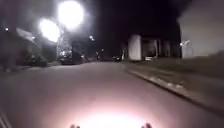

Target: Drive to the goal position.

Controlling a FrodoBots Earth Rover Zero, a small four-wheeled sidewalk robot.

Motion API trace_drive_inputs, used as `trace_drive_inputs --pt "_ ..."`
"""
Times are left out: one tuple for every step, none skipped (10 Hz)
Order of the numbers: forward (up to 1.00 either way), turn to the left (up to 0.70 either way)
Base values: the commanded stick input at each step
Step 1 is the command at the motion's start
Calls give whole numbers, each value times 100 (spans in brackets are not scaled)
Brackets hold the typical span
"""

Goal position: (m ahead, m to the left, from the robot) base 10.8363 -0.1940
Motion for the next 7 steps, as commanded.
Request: trace_drive_inputs --pt "100 0" --pt "100 0" --pt "100 0" --pt "100 0" --pt "100 0" --pt "100 -8" --pt "100 -36"
